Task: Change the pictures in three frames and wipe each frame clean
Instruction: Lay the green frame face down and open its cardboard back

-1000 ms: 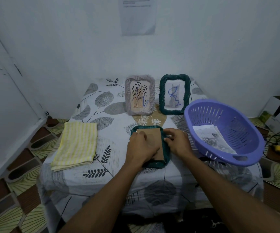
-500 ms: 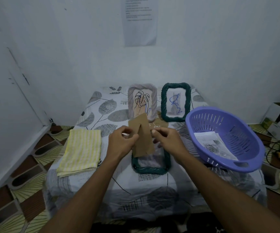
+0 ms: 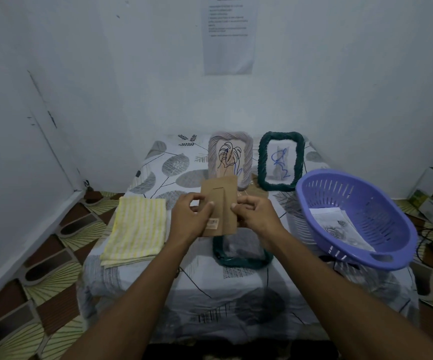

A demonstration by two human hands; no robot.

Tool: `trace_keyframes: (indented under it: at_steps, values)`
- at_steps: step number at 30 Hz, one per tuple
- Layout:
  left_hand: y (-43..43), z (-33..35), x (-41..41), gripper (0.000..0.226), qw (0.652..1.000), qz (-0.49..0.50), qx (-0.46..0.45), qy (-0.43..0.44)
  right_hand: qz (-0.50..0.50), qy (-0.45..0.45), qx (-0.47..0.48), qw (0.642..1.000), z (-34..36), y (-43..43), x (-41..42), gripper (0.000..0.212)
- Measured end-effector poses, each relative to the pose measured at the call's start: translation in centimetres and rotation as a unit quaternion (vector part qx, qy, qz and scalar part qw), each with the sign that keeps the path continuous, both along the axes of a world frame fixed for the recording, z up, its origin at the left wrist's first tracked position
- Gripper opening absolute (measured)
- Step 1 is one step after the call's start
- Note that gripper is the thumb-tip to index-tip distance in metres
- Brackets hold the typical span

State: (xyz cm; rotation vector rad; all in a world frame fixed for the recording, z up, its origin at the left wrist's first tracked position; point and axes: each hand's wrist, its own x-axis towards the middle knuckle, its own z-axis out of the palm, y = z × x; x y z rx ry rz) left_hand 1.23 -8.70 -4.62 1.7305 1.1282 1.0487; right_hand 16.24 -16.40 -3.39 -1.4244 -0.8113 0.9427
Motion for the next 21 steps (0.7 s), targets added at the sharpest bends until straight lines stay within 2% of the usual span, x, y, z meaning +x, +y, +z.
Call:
trace_keyframes:
  at_steps: [5,11,15,17,19,21]
  values:
    - [-1.1,-0.8,2.3,0.026,0.998,-0.047,-0.051,0.014,-0.041,0.002,-0.044,0.998,-1.0,-2.2,2.7,0.009]
    - [-2.0,-2.2,4.1,0.036,0.983,-0.113,-0.024,0.142,-0.051,-0.023,-0.14,0.989,-2.0,-3.9,5.1,0.009]
    - [-2.1,-2.7,4.1,0.034,0.981,-0.101,-0.019,0.165,-0.036,-0.148,-0.19,0.97,-2.2,-3.9,4.9,0.007]
    - [-1.9,-2.6,4.0,0.033,0.983,-0.094,-0.026,0.155,-0.026,-0.252,-0.208,0.945,-2.4,-3.6,4.8,0.006]
    - [-1.6,-2.4,3.9,0.031,0.984,-0.092,-0.032,0.149,-0.027,-0.337,-0.214,0.917,-2.4,-3.4,4.5,0.017]
    - [-1.5,-2.3,3.9,0.027,0.986,-0.084,-0.05,0.134,-0.026,-0.356,-0.211,0.91,-2.5,-3.4,4.4,0.022]
